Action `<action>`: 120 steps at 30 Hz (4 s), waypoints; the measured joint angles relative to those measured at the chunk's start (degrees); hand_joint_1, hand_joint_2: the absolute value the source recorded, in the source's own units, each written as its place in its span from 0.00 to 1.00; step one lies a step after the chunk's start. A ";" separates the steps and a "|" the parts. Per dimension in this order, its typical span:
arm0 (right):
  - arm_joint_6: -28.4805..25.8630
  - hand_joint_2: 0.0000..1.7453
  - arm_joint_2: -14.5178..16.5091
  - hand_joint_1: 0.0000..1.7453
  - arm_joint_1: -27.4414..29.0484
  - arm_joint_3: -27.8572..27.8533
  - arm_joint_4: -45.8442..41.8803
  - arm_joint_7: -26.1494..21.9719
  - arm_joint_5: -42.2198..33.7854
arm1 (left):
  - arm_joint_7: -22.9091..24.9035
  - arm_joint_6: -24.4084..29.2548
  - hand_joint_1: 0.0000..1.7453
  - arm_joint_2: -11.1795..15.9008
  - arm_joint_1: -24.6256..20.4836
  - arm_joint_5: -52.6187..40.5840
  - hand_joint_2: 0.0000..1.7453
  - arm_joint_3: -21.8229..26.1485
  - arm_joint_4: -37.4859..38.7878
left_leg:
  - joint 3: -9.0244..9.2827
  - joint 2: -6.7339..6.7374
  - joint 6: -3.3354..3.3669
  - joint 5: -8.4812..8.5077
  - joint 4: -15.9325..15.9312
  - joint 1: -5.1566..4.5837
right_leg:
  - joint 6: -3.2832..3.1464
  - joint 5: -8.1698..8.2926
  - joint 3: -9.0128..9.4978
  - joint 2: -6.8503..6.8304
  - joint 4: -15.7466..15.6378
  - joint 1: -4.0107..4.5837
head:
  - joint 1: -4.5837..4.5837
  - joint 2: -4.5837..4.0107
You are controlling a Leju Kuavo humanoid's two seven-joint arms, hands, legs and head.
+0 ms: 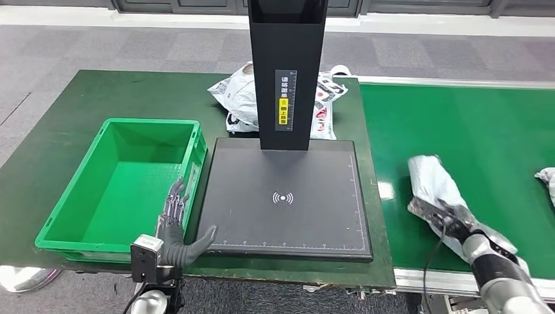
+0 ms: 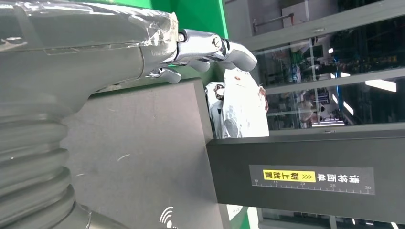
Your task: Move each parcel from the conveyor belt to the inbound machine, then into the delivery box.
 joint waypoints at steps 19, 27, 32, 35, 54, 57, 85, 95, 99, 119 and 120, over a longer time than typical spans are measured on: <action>-14.86 1.00 8.48 1.00 25.86 1.70 -55.69 12.26 -0.35 | 0.75 0.58 0.00 -2.45 0.54 -4.10 1.00 -1.04 0.33 | 0.14 -0.46 -0.06 0.03 -0.04 0.07 | -0.04 -0.21 -0.15 -0.47 0.00 0.06 | 0.00 0.00; -13.14 1.00 11.05 1.00 30.51 5.06 -65.30 12.41 3.35 | 0.77 0.07 0.00 -2.43 0.50 -4.10 1.00 -2.22 0.77 | 0.17 -0.35 -0.06 0.03 -0.06 0.07 | -0.05 -0.21 -0.15 -0.39 0.00 0.06 | 0.00 0.00; -11.93 1.00 11.73 1.00 30.82 7.21 -66.72 11.12 4.29 | 0.77 -0.12 0.00 -2.43 0.32 -4.10 1.00 -2.51 1.23 | 0.17 -0.33 -0.06 0.03 -0.06 0.07 | -0.05 -0.21 -0.13 -0.37 0.00 0.06 | 0.00 0.00; -10.58 1.00 12.25 1.00 30.13 11.62 -66.51 10.42 5.56 | 0.74 -0.46 0.00 -2.45 -0.23 -4.09 1.00 -2.73 1.69 | 0.16 -0.31 -0.06 0.03 -0.07 0.08 | -0.06 -0.21 -0.14 -0.35 0.01 0.07 | 0.00 0.00; -13.14 1.00 15.76 0.23 17.26 33.12 -52.20 12.59 0.49 | 1.40 -1.34 0.00 -2.78 -4.99 -2.59 1.00 -6.28 5.45 | 0.17 -0.32 -0.15 0.09 -0.09 0.11 | -0.11 -0.16 -0.16 -0.32 0.02 0.10 | 0.00 0.00; -14.10 1.00 15.96 0.00 15.19 34.30 -49.47 11.72 -2.20 | 1.32 -0.84 0.00 -2.70 -4.83 -2.36 1.00 -6.51 5.45 | 0.17 -0.32 -0.15 0.09 -0.09 0.12 | -0.11 -0.16 -0.16 -0.32 0.02 0.11 | 0.00 0.00; -15.15 1.00 15.79 0.00 11.66 35.70 -38.69 9.89 -10.19 | 1.09 -0.40 0.00 -1.80 -3.21 -2.22 1.00 -6.67 4.86 | 0.18 -0.34 -0.15 0.09 -0.09 0.12 | -0.11 -0.17 -0.17 -0.34 0.02 0.11 | 0.00 0.00; -13.07 0.00 13.79 0.00 14.52 33.79 -44.70 3.85 -21.48 | 1.14 -0.33 0.00 -1.80 -3.21 -2.85 1.00 -6.57 4.86 | 0.16 -0.36 -0.15 0.09 -0.05 0.11 | -0.11 -0.17 -0.23 -0.35 0.02 0.11 | 0.00 0.00; -12.10 0.00 12.65 0.00 19.50 29.31 -58.24 0.78 -27.68 | 1.02 0.20 0.00 -1.87 -3.05 -3.55 1.00 -6.07 4.86 | 0.13 -0.36 -0.17 0.05 -0.06 0.11 | -0.11 -0.19 -0.25 -0.34 0.02 0.11 | -0.01 0.00; -7.73 0.00 19.24 0.00 35.83 12.79 -87.78 -4.38 -34.32 | 2.99 9.90 0.00 -3.07 -4.58 -21.05 1.00 -7.17 5.84 | 0.26 -0.14 -0.21 -0.05 -0.07 0.11 | -0.14 -0.25 -0.20 -0.16 0.01 0.11 | 0.00 0.00; -7.71 0.25 19.44 0.00 35.90 12.60 -87.86 -4.38 -34.27 | 3.09 10.13 0.00 -3.07 -4.67 -21.40 1.00 -7.31 5.97 | 0.26 -0.11 -0.21 -0.05 -0.07 0.11 | -0.15 -0.24 -0.21 -0.13 0.01 0.10 | 0.00 0.00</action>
